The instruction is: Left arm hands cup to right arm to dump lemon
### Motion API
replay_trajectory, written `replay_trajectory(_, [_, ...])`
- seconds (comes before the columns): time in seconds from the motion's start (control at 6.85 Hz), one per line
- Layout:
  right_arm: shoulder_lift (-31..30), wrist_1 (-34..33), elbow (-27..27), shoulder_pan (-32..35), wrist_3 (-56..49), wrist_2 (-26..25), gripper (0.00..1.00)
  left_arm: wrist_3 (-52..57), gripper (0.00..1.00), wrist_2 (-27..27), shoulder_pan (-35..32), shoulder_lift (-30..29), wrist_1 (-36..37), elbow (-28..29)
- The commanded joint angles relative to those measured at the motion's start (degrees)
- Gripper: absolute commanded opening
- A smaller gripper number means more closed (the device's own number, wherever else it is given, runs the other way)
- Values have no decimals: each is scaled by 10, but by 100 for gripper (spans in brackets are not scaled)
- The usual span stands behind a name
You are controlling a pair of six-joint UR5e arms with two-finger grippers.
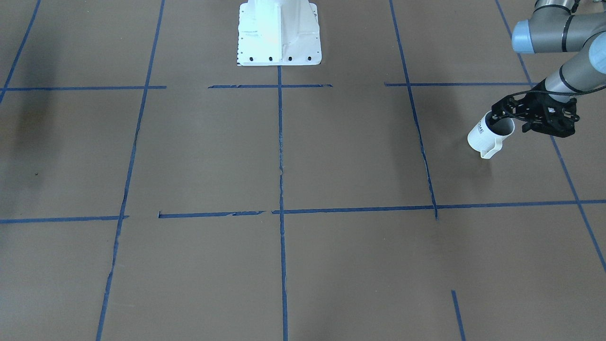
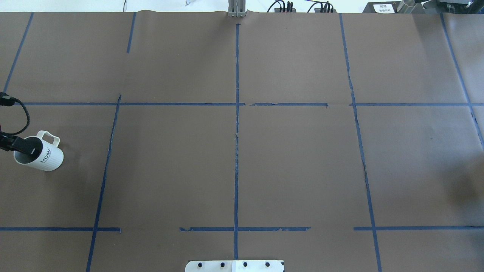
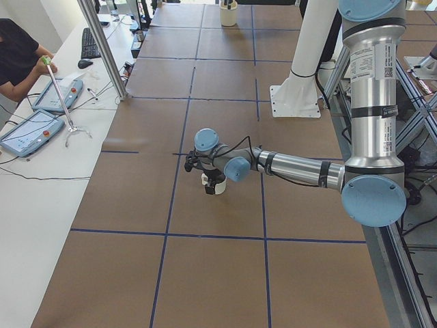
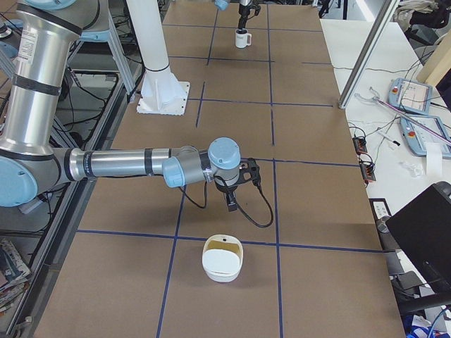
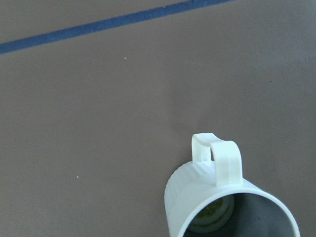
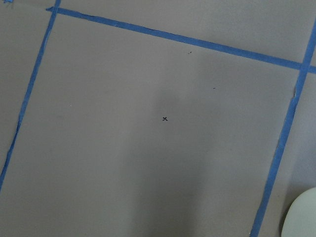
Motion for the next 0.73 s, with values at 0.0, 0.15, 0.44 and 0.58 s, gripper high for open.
replay_trajectory(0.0, [0,0,0,-3,1,0,100,-11,20,8,11,0,-1,3])
replay_trajectory(0.15, [0,0,-3,-7,1,1,100,-25,2,8,11,2,-2,3])
replay_trajectory(0.44, [11,3,-2,-46,13,-2,100,-79,0,96,11,-1,-1,-16])
replay_trajectory(0.58, [62,3,-4,-85,51,-6,100,-148,0,102,11,-11,2,-30])
